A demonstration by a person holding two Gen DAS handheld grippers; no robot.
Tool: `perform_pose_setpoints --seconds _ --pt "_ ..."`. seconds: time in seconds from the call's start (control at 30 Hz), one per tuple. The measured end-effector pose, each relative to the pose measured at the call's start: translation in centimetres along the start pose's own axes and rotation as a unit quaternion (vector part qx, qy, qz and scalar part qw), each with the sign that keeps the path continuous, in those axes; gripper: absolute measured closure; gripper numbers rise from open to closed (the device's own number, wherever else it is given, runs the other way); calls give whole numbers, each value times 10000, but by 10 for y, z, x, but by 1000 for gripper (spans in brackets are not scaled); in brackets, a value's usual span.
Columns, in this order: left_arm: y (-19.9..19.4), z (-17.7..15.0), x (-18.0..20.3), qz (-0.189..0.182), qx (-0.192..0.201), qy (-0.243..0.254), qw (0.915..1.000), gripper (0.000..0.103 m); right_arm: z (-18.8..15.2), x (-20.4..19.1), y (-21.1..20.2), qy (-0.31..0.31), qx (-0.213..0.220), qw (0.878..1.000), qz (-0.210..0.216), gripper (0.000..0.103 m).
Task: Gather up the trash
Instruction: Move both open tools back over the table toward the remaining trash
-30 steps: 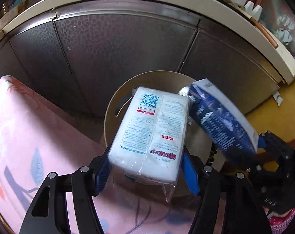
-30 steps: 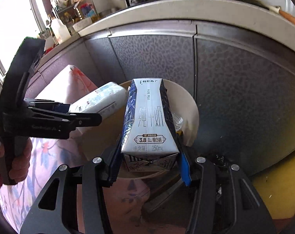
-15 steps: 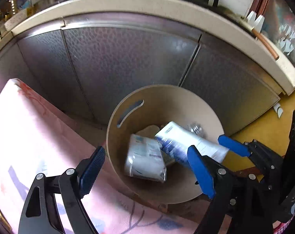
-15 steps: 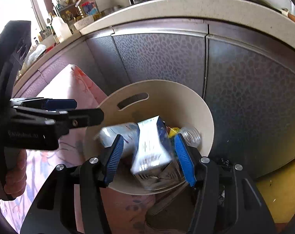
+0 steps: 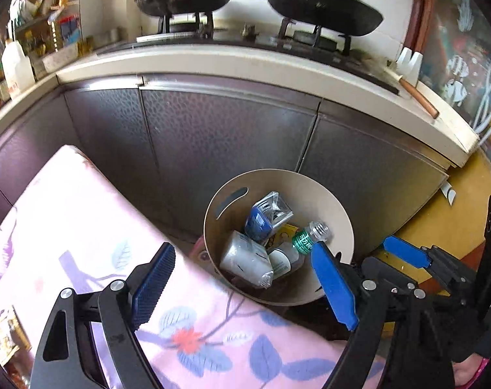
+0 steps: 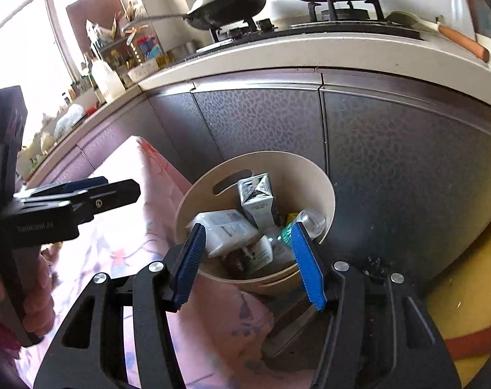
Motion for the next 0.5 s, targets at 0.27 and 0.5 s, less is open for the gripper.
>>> perform_pose_setpoints --seconds 0.27,0.5 --pt "-38 -17 8 47 305 124 9994 17 -21 -18 -33 333 193 9989 261 48" --pt "-69 -32 10 23 530 98 9985 17 -42 -29 -58 737 356 9956 455 47"
Point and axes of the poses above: each gripper's, at about its wrist camera, not at the fingertips, and y roughly the way its jaws point, x to its right, z to its top, the point moved 6 cm from there along y, roughly the way its jaws point, and after that the axes turned 9 degrees about y, right-handed, at the moved point
